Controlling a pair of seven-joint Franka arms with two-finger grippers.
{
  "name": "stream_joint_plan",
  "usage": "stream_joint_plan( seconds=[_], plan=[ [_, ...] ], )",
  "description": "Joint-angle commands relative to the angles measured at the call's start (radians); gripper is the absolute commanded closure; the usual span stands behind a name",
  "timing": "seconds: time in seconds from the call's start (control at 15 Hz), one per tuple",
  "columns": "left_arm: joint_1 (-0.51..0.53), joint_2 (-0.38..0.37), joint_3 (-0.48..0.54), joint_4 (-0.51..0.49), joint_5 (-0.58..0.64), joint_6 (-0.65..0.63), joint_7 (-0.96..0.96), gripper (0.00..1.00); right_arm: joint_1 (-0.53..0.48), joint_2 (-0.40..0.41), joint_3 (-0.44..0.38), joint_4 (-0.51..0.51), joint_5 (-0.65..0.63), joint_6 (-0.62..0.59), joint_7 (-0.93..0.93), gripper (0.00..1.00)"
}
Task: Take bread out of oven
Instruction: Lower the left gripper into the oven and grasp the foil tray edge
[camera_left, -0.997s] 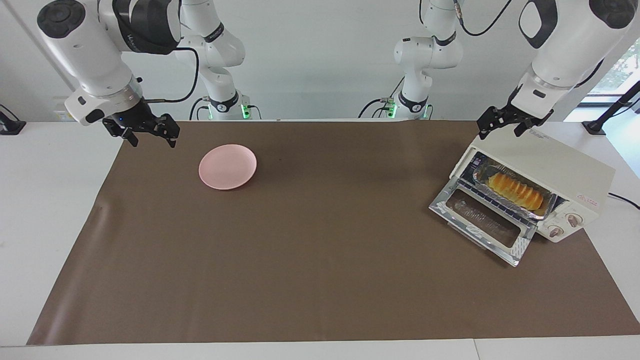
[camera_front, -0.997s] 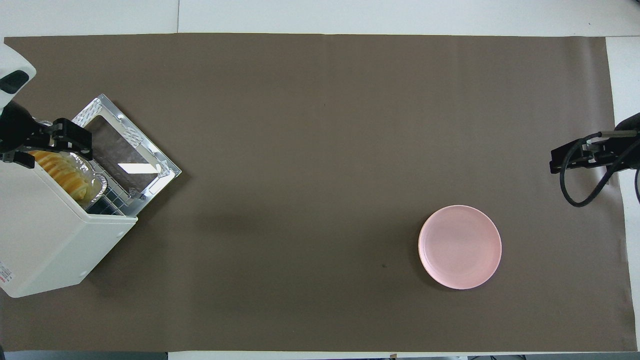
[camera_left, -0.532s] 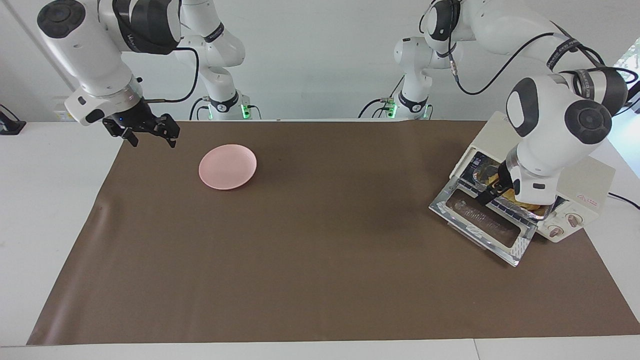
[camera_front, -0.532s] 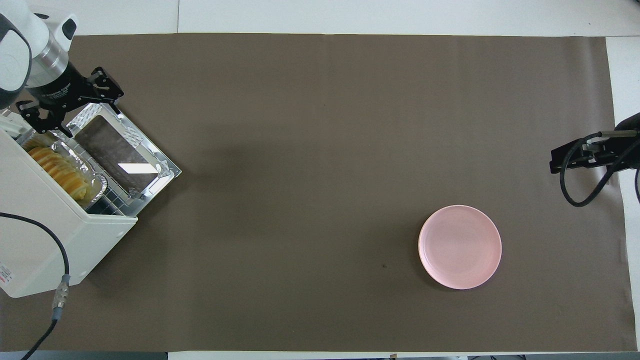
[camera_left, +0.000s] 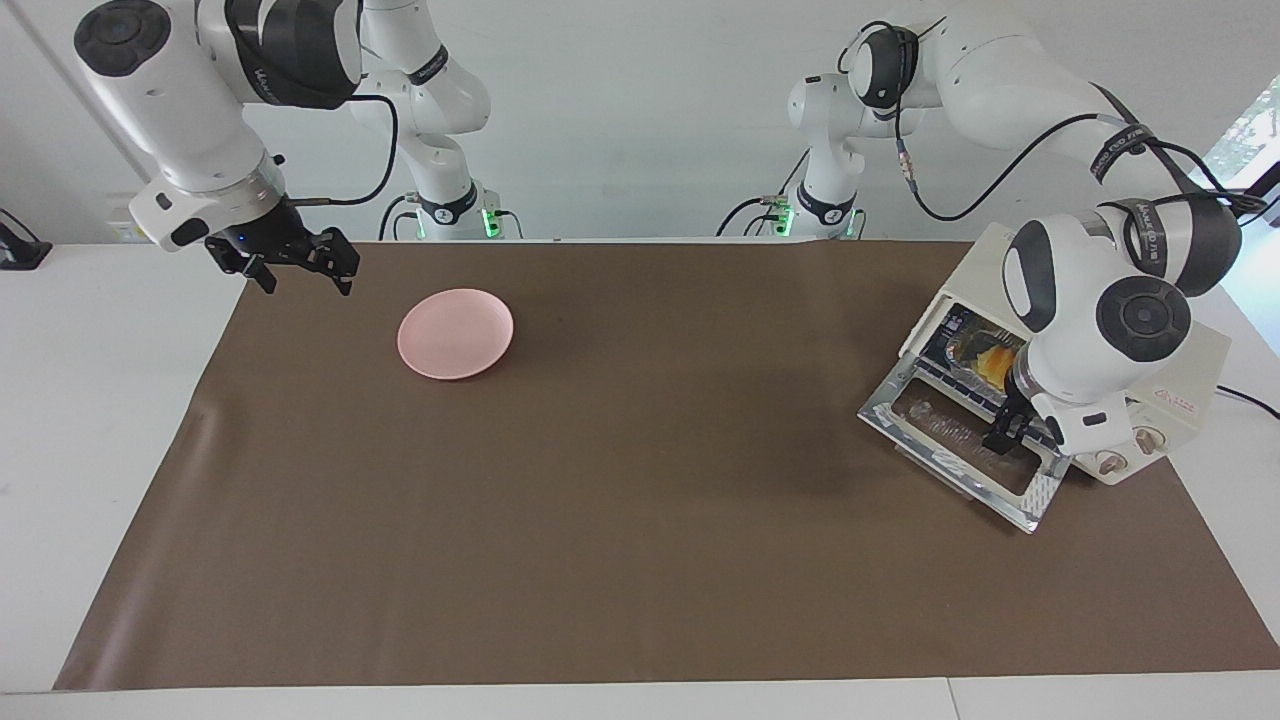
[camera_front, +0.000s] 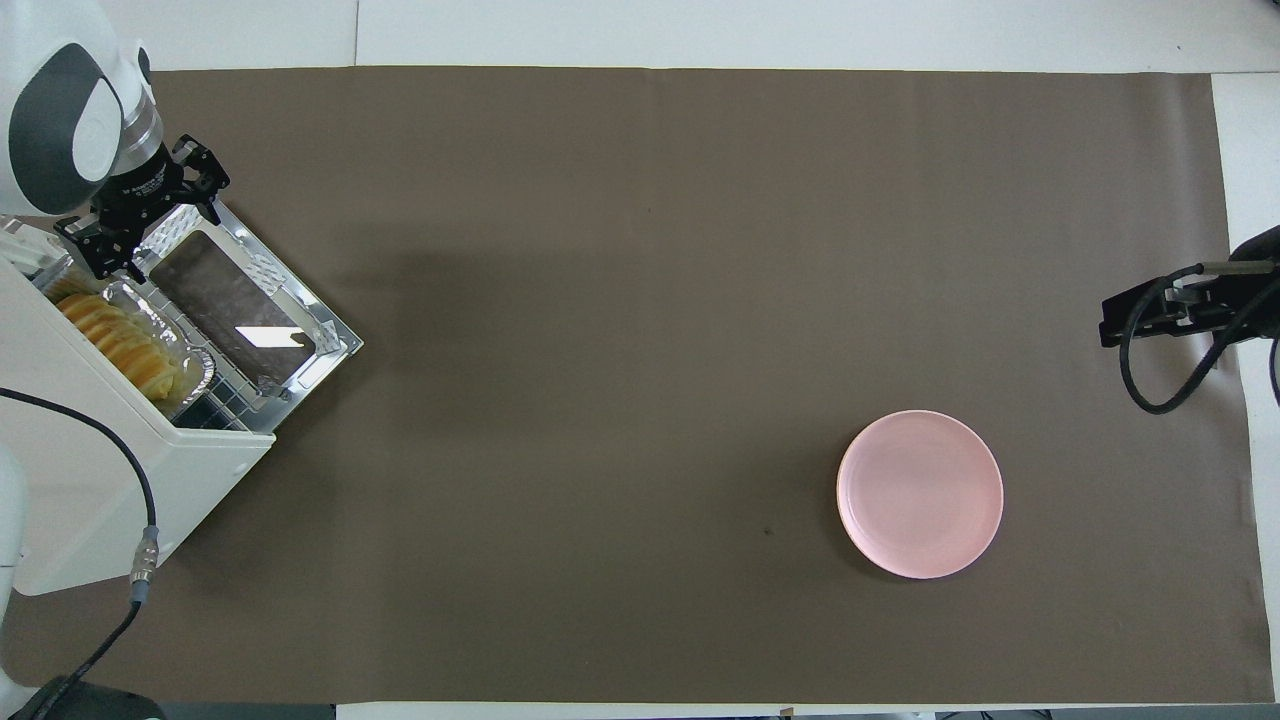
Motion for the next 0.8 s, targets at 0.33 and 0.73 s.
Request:
stream_joint_plan(
  seconds=[0.33, 0.73],
  plan=[
    [-0.016, 0.003, 0.010, -0.121, 0.088, 0.057, -0.072, 0.00, -0.007, -0.021, 0.006, -0.021, -0.015, -0.004, -0.014, 0.00],
    [-0.021, -0.005, 0.011, -0.191, 0.090, 0.076, -0.079, 0.00, -0.007, -0.021, 0.006, -0.021, -0.015, -0.004, -0.014, 0.00]
  ],
)
